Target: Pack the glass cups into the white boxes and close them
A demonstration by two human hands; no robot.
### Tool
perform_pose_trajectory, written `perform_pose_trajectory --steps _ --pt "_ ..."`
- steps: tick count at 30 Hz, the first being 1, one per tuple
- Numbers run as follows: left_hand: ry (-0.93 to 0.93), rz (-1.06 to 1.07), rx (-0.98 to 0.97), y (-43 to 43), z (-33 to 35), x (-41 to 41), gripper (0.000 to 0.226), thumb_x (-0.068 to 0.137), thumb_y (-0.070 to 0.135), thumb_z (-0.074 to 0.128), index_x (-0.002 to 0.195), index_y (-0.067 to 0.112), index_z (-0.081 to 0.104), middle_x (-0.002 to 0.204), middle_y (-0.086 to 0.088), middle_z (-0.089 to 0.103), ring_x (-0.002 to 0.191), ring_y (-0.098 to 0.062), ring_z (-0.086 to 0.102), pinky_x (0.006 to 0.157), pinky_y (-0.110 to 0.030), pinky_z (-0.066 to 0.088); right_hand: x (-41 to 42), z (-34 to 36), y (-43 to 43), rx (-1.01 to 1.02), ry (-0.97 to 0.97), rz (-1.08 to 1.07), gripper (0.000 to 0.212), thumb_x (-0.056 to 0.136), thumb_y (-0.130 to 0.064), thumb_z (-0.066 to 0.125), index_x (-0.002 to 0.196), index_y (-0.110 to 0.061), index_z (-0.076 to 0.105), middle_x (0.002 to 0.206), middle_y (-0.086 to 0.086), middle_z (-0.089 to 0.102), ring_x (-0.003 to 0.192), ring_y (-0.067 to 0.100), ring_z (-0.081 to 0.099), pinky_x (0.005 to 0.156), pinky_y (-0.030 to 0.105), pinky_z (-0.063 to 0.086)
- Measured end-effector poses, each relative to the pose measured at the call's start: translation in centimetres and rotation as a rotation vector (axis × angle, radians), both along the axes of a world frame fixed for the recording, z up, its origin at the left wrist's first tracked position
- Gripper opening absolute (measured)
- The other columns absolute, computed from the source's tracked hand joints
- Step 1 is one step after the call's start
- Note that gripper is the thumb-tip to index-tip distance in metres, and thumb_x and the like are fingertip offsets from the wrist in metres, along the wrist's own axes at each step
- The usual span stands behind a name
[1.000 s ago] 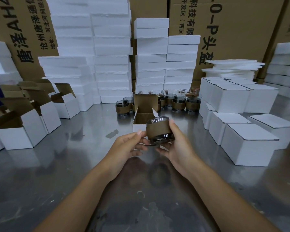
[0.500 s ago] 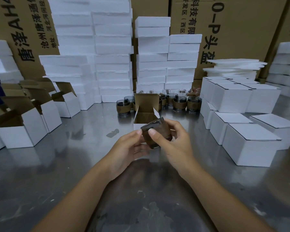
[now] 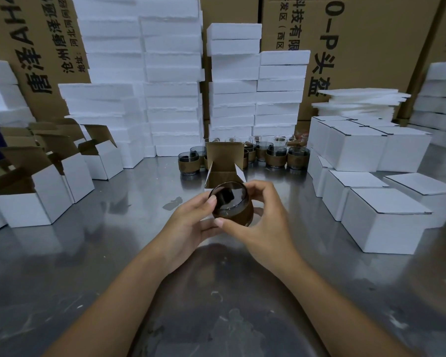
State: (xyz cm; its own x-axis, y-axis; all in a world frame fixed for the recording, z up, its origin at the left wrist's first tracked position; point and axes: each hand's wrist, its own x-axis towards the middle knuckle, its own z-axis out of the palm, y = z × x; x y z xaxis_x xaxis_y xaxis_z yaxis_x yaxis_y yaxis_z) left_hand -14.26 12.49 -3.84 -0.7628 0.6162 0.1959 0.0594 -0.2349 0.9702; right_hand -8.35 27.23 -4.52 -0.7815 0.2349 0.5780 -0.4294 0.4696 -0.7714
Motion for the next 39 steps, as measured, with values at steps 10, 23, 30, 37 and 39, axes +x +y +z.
perform_pose_trajectory --steps 10,23,30,37,39 --pt "0.056 0.11 0.084 -0.2 -0.4 -0.2 0.055 0.077 0.014 0.073 0.128 0.022 0.055 0.129 0.003 0.06 0.118 -0.017 0.057 0.097 -0.033 0.048 -0.2 -0.1 0.1 0.07 0.031 -0.01 0.063 0.064 -0.032 0.085 0.11 -0.041 0.044 0.112 -0.022 0.057 0.11 -0.006 0.05 0.087 -0.001 0.032" --pt "0.016 0.117 -0.001 0.1 -0.2 -0.1 0.056 0.075 0.045 0.065 0.127 0.026 0.056 0.119 0.002 0.066 0.112 -0.02 0.062 0.082 -0.028 0.054 0.0 0.3 0.2 -0.087 -0.046 0.029 0.051 0.068 -0.035 0.082 0.109 -0.041 0.053 0.108 -0.022 0.061 0.106 -0.005 0.053 0.086 0.011 0.044" --pt "0.054 0.078 -0.041 0.0 -0.1 0.0 0.046 0.082 0.046 0.053 0.124 0.028 0.059 0.112 -0.001 0.069 0.103 -0.019 0.065 0.08 -0.026 0.053 -0.3 1.0 0.2 -0.349 -0.106 0.1 0.027 0.075 -0.037 0.073 0.099 -0.03 0.064 0.095 -0.011 0.069 0.094 0.007 0.065 0.076 0.016 0.052" --pt "0.064 0.07 -0.054 0.0 -0.1 0.0 0.046 0.079 0.046 0.06 0.12 0.025 0.063 0.105 -0.003 0.069 0.084 -0.015 0.064 0.081 -0.031 0.048 -0.4 1.3 0.4 -0.534 -0.261 0.116 0.051 0.074 -0.056 0.061 0.104 -0.015 0.065 0.09 -0.001 0.072 0.087 0.012 0.069 0.087 0.036 0.054" --pt "0.07 0.078 -0.07 0.0 -0.1 0.1 0.052 0.074 0.051 0.066 0.118 0.024 0.063 0.107 -0.005 0.069 0.088 -0.017 0.064 0.078 -0.028 0.049 -0.5 1.4 0.5 -0.545 -0.309 0.125 0.045 0.082 -0.055 0.056 0.104 -0.016 0.067 0.094 0.004 0.073 0.087 0.014 0.069 0.077 0.029 0.055"
